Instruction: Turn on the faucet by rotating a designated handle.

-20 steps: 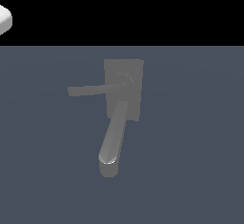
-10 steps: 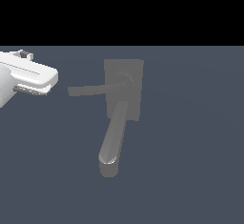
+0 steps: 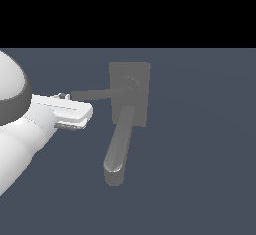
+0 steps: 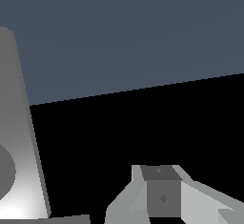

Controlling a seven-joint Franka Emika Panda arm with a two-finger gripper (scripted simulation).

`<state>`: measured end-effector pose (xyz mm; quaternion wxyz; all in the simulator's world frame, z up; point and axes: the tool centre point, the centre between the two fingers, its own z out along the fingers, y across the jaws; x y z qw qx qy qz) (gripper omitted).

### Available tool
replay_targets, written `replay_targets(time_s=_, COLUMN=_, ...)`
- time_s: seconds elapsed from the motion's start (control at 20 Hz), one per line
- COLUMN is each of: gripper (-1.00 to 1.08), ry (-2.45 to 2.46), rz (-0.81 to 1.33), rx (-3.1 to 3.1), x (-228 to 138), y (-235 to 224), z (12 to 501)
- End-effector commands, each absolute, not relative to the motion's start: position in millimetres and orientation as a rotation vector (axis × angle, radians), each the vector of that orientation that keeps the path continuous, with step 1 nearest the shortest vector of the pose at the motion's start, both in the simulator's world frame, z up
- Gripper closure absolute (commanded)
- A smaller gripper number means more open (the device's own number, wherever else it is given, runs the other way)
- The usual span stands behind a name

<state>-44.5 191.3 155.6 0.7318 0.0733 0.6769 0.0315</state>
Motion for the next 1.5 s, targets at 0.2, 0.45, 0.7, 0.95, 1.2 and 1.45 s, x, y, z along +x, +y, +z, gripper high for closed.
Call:
replay_targets(time_s=0.2, gripper=1.08, ry=1.562, rz=-0.012, rx=0.139, x=-49, y=166, z=125)
replay_targets(time_s=0.45, gripper=1.08, ry=1.572, rz=-0.022, rx=0.137, x=-50, y=162, z=121)
replay_targets(time_s=0.7, gripper=1.08, ry=1.571, rz=-0.035, rx=0.135, x=-49, y=157, z=121)
replay_targets(time_s=0.95, gripper=1.08, ry=1.567, rz=-0.080, rx=0.128, x=-44, y=139, z=121)
replay_targets(time_s=1.2, gripper=1.08, ry=1.566, rz=-0.089, rx=0.127, x=-43, y=135, z=120)
replay_targets(time_s=1.45, gripper=1.08, ry=1.566, rz=-0.088, rx=0.127, x=-43, y=136, z=132)
